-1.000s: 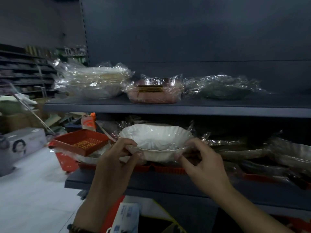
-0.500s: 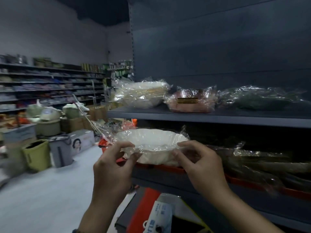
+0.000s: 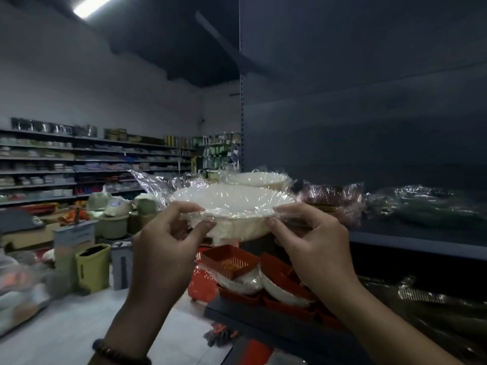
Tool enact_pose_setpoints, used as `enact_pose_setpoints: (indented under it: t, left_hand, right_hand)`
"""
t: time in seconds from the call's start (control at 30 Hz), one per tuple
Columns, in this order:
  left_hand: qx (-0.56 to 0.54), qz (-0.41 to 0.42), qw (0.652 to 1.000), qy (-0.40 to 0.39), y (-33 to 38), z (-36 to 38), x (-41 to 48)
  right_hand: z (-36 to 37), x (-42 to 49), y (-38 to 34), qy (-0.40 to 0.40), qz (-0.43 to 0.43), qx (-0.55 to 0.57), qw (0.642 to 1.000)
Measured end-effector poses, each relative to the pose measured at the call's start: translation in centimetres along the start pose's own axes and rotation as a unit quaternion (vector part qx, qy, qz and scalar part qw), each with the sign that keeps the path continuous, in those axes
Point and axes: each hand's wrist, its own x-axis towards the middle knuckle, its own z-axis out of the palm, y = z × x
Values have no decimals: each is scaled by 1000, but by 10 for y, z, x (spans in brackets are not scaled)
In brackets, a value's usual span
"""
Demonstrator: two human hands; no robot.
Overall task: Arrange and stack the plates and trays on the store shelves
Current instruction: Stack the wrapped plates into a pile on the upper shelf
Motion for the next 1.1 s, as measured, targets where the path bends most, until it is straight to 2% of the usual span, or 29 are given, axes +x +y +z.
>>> enact_pose_setpoints:
  t: [0.17, 0.33, 0.57, 0.77, 1.0, 1.1]
  left_hand:
    - [-8, 14, 1000, 7, 13, 13, 49]
    - [-13, 28, 999, -17, -10, 51, 108]
    - [22, 76, 996, -49, -57, 111, 177]
    - [34, 69, 991, -109, -101, 166, 217]
    - [151, 50, 970, -183, -144, 206, 236]
    - [199, 37, 957, -207, -163, 218, 236]
  right_hand:
    - [1, 54, -5, 12, -34, -39, 999]
    - [10, 117, 11, 49, -17, -85, 995]
    - [27, 186, 53, 4, 7, -133, 991]
    - [38, 234, 96, 3, 27, -162, 986]
    - [61, 273, 151, -10, 95, -173, 980]
    - [68, 274, 170, -39, 103, -222, 969]
